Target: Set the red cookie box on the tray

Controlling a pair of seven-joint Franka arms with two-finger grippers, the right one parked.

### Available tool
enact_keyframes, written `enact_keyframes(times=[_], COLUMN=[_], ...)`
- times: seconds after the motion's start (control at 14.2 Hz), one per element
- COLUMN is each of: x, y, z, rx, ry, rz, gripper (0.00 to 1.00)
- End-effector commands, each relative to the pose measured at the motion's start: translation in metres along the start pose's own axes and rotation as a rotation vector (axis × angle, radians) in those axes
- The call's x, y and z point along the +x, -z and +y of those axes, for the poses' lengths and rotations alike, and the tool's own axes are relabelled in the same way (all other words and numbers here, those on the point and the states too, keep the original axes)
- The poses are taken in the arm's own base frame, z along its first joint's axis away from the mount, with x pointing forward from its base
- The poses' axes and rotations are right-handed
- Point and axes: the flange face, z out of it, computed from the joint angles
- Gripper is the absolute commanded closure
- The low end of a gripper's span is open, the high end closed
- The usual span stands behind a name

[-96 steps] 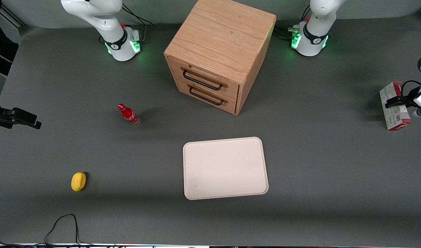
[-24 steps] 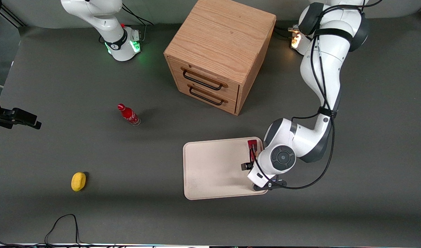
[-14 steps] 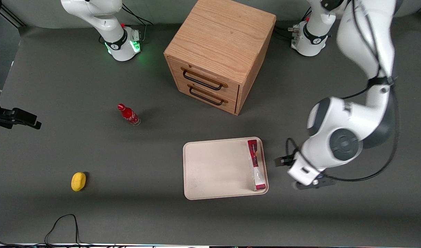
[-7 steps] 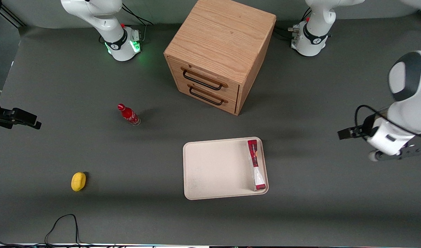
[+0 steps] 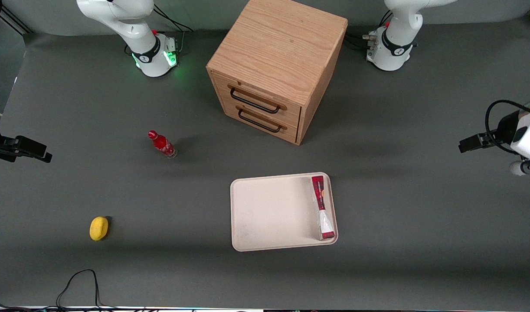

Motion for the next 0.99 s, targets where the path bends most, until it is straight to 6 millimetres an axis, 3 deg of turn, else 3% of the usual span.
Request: enact_keyframes(times=[0.0,0.28,0.49,0.71,0.92], x=[-0.030,-0.024,-0.017,-0.022,-0.015], y=[0.002,0.009,0.009,0.020,0.026], z=[-0.006,-0.029,-0.024,-0.007,-0.006], rx=[0.043,0.072,0.061,0.011,0.011], ry=[-0.019,-0.003,0.015,0.052,0.057], rz=[0.029,0.033,0.001,-0.030,-0.056], gripper=[0.00,0.00,0.00,0.00,0.00])
